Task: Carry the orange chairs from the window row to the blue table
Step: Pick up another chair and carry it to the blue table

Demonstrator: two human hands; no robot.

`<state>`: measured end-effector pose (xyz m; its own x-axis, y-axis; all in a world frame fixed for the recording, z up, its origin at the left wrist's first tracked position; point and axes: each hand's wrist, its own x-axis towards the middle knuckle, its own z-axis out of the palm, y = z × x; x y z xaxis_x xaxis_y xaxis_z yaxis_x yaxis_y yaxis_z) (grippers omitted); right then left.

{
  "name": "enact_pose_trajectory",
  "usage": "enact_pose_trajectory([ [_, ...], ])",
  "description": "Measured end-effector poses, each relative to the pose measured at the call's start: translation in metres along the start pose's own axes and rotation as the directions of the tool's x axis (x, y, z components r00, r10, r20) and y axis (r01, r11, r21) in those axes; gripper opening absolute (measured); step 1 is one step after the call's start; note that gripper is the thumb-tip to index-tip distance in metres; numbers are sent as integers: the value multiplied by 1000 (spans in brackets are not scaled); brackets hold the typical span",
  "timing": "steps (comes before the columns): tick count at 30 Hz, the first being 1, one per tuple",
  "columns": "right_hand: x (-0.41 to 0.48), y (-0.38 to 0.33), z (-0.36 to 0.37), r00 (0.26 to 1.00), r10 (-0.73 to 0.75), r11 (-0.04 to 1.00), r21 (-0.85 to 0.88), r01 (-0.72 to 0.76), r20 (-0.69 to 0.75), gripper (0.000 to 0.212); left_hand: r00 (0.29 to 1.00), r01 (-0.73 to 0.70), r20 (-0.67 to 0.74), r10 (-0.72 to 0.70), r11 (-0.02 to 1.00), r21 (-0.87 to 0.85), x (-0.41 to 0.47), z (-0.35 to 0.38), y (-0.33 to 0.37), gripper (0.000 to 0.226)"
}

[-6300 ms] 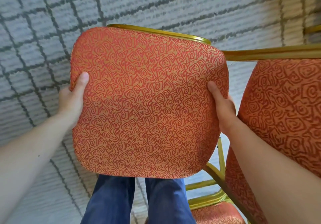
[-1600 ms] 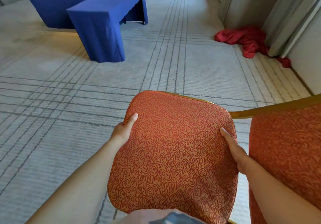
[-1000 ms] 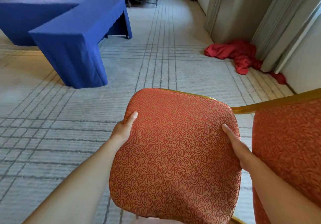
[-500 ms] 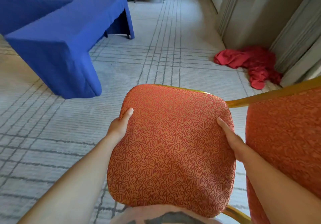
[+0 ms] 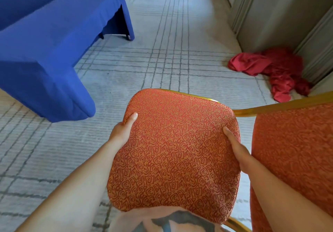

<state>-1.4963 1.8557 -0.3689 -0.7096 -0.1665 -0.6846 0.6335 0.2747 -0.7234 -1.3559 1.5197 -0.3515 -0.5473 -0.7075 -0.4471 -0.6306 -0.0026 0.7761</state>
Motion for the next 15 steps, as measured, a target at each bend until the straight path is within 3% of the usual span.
enact_pose_trajectory([
  [4, 64, -89, 22, 999, -50, 998, 34, 51, -21, 127, 997, -78, -4, 78, 997, 7, 90, 4, 84, 75],
  [9, 128, -190, 33, 994, -110, 992, 59, 111, -29, 107, 991, -133, 16, 133, 991, 2, 183, 18, 171, 74],
  [15, 234, -268, 33, 997, -63, 996, 67, 67, -51, 123, 991, -116, 74, 114, 993, 25, 288, 65, 241, 74],
])
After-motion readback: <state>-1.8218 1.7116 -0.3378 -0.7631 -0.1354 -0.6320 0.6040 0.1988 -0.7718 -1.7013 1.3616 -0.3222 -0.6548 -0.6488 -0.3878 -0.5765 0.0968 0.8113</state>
